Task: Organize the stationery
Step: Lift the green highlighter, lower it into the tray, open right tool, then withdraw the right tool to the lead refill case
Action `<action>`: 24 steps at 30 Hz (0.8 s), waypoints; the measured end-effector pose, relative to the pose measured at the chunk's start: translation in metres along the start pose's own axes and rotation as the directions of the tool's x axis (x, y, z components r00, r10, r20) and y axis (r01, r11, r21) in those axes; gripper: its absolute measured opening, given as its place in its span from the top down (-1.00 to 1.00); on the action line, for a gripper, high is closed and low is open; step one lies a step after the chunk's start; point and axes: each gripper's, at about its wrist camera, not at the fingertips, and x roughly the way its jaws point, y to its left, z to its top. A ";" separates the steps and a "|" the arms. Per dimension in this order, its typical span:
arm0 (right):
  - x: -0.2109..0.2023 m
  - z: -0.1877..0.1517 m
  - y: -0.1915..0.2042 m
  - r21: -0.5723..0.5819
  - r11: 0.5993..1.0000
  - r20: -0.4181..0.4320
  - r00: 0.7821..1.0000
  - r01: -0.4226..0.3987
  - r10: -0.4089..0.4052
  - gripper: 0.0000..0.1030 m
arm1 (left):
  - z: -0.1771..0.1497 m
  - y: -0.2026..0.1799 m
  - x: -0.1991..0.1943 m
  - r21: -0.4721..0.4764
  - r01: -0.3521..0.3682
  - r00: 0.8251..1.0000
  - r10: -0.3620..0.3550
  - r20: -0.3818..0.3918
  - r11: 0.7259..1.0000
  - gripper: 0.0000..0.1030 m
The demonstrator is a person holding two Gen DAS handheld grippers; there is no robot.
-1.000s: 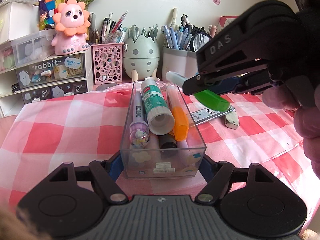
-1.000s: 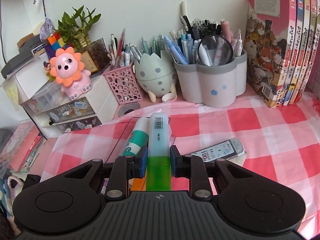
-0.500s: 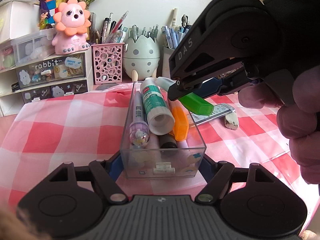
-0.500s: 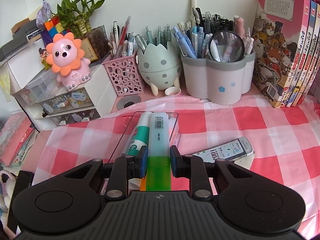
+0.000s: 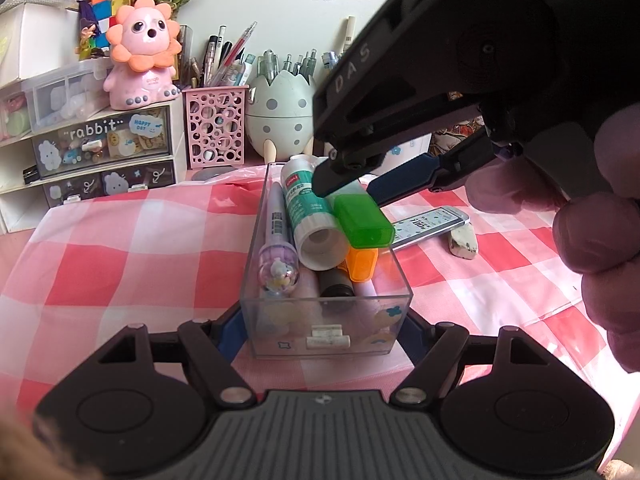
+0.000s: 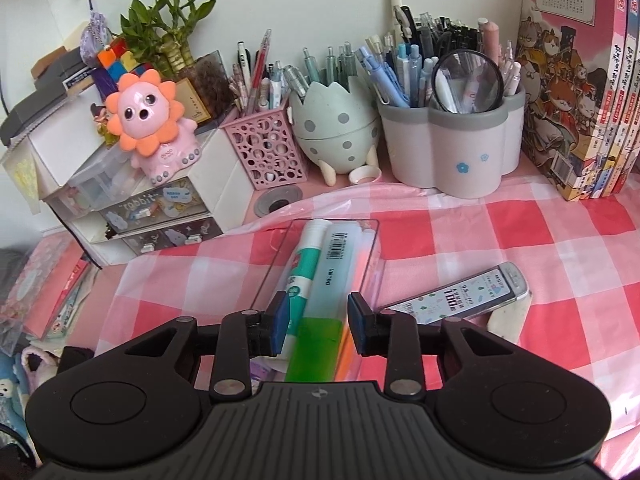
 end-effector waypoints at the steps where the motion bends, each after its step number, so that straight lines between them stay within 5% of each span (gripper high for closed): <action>1: -0.001 0.000 0.000 -0.003 1.000 0.002 1.000 -0.001 0.001 0.33 | 0.000 0.000 0.000 -0.001 0.001 1.000 -0.001 0.000 1.000 0.03; 12: -0.021 0.010 -0.031 0.028 0.998 0.067 0.996 0.056 -0.057 0.11 | 0.000 0.001 0.000 -0.002 0.001 1.000 -0.001 0.000 1.000 0.04; 24: -0.033 0.003 -0.070 0.012 0.992 0.100 0.987 0.124 -0.125 -0.44 | 0.000 0.001 0.000 -0.002 0.002 1.000 -0.002 0.001 1.000 0.04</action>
